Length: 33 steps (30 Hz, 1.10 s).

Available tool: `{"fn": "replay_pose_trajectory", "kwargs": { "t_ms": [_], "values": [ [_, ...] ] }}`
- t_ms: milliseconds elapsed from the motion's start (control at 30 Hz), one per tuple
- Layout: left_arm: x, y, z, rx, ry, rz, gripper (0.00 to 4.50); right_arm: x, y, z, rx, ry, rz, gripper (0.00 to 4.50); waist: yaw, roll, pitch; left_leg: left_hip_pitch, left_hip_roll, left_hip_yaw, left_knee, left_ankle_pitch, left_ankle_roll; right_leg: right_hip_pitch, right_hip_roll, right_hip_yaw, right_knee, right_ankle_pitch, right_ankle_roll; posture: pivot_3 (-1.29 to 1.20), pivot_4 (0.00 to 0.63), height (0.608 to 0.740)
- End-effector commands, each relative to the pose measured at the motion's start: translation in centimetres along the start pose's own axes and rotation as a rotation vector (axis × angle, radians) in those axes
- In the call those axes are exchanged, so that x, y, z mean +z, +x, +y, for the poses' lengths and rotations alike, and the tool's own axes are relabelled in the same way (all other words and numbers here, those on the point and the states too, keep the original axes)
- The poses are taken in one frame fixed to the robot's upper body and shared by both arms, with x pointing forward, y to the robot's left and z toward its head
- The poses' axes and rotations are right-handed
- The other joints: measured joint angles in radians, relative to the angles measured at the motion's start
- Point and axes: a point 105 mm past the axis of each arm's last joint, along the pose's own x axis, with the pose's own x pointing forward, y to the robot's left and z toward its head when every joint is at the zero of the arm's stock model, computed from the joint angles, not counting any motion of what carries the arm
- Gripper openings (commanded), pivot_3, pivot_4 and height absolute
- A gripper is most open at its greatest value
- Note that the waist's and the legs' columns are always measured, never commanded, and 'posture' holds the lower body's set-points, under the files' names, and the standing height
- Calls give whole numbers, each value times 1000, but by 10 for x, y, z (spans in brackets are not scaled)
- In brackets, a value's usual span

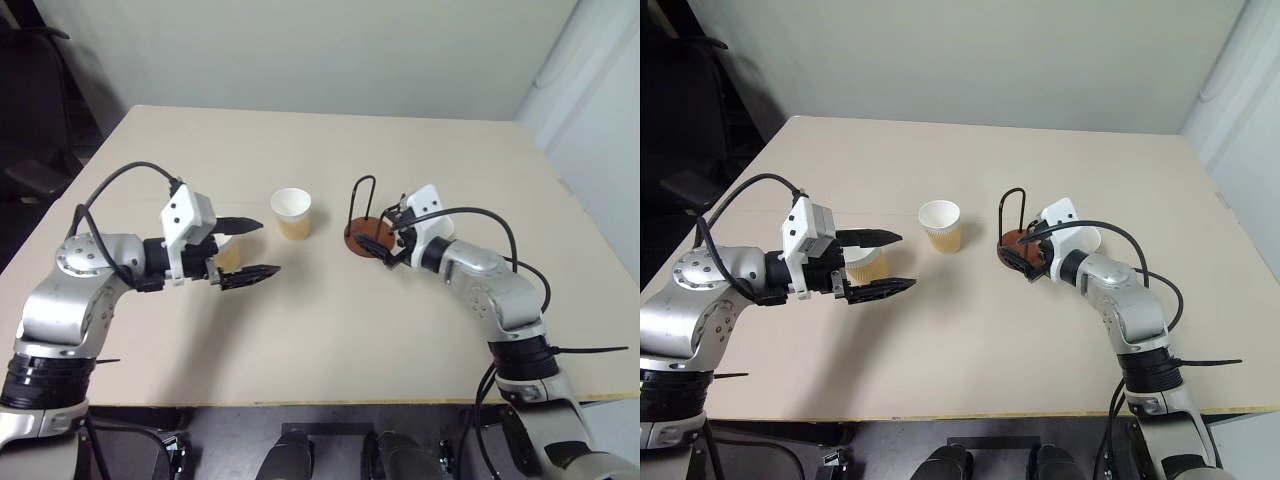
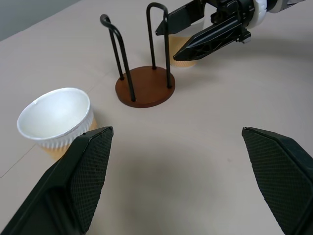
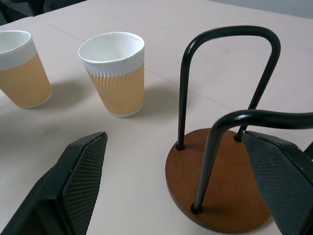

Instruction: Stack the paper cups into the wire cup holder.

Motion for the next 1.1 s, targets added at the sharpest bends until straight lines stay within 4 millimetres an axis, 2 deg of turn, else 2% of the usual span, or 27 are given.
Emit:
{"fn": "replay_pose_trajectory", "kwargs": {
  "t_ms": [33, 133, 233, 600, 767, 1100],
  "values": [
    [15, -7, 5, 27, 65, -20, 4500, 15, 5, 4, 7, -31, -52, 4465, 0, 0, 0, 0, 0, 0, 0, 0, 0, 0, 0, 0, 0, 0, 0, 0, 150, 740],
    [15, -7, 5, 28, 65, -20, 4500, 15, 7, 6, 15, -29, -53, 4465, 0, 0, 0, 0, 0, 0, 0, 0, 0, -1, 0, 0, 0, 0, 0, 0, 150, 740],
    [14, -8, 5, 31, 63, -18, 4500, 12, 8, 8, 22, -24, -44, 3885, 0, 0, 0, -1, 0, 0, 0, 0, 0, -1, 0, 0, 0, 0, 0, 0, 150, 740],
    [14, -8, 6, 28, 59, -14, 4500, 10, 2, 1, 29, -10, -17, 18, 0, 0, 0, -1, 0, 0, 0, 0, -1, -1, 0, 0, 0, 0, 0, 0, 150, 740],
    [14, -8, 6, 21, 58, -13, 4500, 13, -2, 2, 76, -22, -8, 18, 0, 0, 0, -1, 0, 0, 0, 0, -1, -1, 0, 0, 0, 0, -1, 0, 150, 740],
    [12, -8, 5, -7, 54, 0, 4500, 28, -22, 25, 322, -113, 8, 18, -1, 0, 0, -2, 0, 0, -1, 1, -2, -2, 0, 0, 0, 0, -1, 0, 150, 740]
  ]
}}
